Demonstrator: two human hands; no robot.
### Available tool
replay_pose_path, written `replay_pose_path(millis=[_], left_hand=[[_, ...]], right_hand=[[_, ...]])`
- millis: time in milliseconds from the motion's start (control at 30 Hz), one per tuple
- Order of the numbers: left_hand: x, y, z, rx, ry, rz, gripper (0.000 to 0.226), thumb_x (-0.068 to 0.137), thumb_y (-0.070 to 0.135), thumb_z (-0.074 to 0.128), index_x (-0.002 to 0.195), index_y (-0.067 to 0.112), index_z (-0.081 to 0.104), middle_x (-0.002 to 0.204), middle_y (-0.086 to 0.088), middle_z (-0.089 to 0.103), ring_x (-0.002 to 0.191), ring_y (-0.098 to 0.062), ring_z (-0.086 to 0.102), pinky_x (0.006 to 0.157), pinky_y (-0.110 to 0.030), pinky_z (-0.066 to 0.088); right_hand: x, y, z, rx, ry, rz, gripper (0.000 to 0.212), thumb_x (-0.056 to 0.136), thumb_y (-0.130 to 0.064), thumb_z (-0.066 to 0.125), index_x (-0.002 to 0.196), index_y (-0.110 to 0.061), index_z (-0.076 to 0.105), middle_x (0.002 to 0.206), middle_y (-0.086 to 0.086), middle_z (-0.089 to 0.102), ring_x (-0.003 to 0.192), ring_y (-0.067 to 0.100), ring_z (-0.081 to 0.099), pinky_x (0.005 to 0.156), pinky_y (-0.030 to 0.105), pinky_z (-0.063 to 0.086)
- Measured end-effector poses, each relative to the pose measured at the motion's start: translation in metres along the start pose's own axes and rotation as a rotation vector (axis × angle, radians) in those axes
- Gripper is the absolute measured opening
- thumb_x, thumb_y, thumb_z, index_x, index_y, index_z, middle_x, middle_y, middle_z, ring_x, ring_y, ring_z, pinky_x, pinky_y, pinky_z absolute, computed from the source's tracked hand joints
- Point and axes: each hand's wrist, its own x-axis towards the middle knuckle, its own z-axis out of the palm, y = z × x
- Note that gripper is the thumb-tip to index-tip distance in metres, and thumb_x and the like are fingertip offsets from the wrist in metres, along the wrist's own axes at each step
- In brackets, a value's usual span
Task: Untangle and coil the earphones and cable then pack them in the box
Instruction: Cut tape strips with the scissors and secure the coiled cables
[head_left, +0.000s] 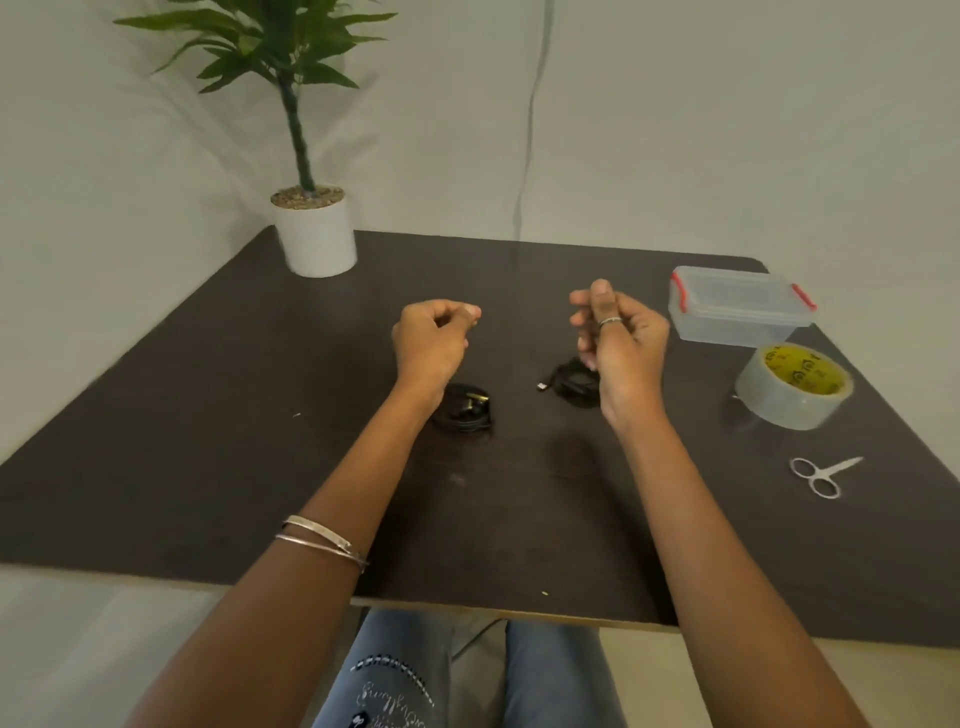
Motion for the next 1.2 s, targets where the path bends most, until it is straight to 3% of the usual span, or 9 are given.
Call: replay_pose_path(millis=[133,300,433,533,600,700,800,933,1200], left_hand=[[-0.006,0.019,0.043,0.071,-0.082,0.156,0.012,0.087,0.026,0.067,0.086,0.018,0.076,0.075,0.006,0.07,0.071,-0.01,0.064,0.078,-0.025,0.052],[-0.023,0.03,0.105,0.146,-0.225,0.331,0.014,0.087,0.022,0.066,0.087,0.013,0.077,0.079,0.005,0.071,0.075,-0.01,0.065,0.077,-0.023,0.05],[-0.043,0.03,0.145,0.155,-0.387,0.41,0.016,0.087,0.008,0.063,0.098,0.01,0.074,0.088,0.001,0.071,0.074,-0.006,0.059,0.069,-0.003,0.04],[-0.053,0.022,0.163,0.185,-0.5,0.475,0.022,0.087,0.006,0.063,0.107,0.007,0.071,0.095,-0.005,0.072,0.082,-0.013,0.065,0.079,-0.011,0.045],[-0.054,0.018,0.167,0.215,-0.532,0.507,0.024,0.087,0.007,0.064,0.11,0.007,0.07,0.103,-0.008,0.072,0.093,-0.017,0.066,0.088,-0.021,0.047],[-0.046,0.02,0.166,0.16,-0.538,0.475,0.03,0.086,0.008,0.066,0.116,0.005,0.067,0.109,-0.009,0.07,0.1,-0.019,0.066,0.094,-0.027,0.048],[-0.028,0.029,0.156,0.021,-0.543,0.393,0.037,0.086,0.01,0.068,0.122,0.008,0.063,0.11,-0.005,0.068,0.097,-0.01,0.065,0.089,-0.014,0.048],[-0.001,0.036,0.131,0.011,-0.504,0.403,0.031,0.083,0.018,0.073,0.113,0.015,0.07,0.103,0.003,0.071,0.092,-0.011,0.068,0.088,-0.023,0.052],[0.039,0.01,0.086,-0.02,-0.308,0.253,0.038,0.071,0.028,0.083,0.106,0.015,0.074,0.096,0.0,0.075,0.088,-0.007,0.07,0.086,-0.035,0.056]], right_hand=[[0.021,-0.013,-0.054,-0.18,0.162,-0.098,0.023,0.093,-0.028,0.061,0.074,-0.019,0.07,0.063,-0.003,0.064,0.058,0.011,0.052,0.05,0.019,0.04],[0.033,-0.027,-0.151,-0.949,0.349,-0.13,0.015,0.087,-0.023,0.067,0.094,-0.011,0.071,0.09,0.007,0.071,0.091,0.027,0.064,0.084,0.037,0.048],[0.025,-0.03,-0.193,-1.459,0.06,0.24,0.038,0.084,-0.041,0.069,0.117,-0.022,0.063,0.121,0.005,0.06,0.123,0.029,0.043,0.101,0.044,0.024],[0.021,-0.024,-0.199,-1.653,-0.092,0.218,0.037,0.087,-0.035,0.066,0.121,-0.023,0.058,0.126,0.004,0.056,0.126,0.025,0.043,0.112,0.054,0.008],[0.026,-0.022,-0.2,-1.648,-0.143,0.176,0.034,0.089,-0.033,0.064,0.122,-0.024,0.058,0.122,0.003,0.06,0.124,0.026,0.047,0.114,0.054,0.004],[0.036,-0.026,-0.196,-1.321,-0.241,0.103,0.054,0.084,-0.035,0.07,0.135,-0.03,0.052,0.125,0.006,0.06,0.125,0.032,0.044,0.112,0.047,0.023],[0.044,-0.041,-0.173,-0.941,-0.377,0.076,0.041,0.082,-0.024,0.075,0.12,-0.025,0.063,0.106,-0.001,0.064,0.099,0.021,0.058,0.083,0.045,0.052],[0.071,-0.05,-0.125,-0.939,-0.51,-0.037,0.015,0.077,-0.022,0.078,0.082,-0.024,0.064,0.079,0.011,0.061,0.07,0.017,0.053,0.063,0.035,0.041],[0.096,-0.02,-0.04,-0.828,-0.521,-0.129,0.04,0.065,-0.032,0.085,0.102,-0.02,0.073,0.087,0.0,0.072,0.084,0.017,0.063,0.072,0.029,0.046]])
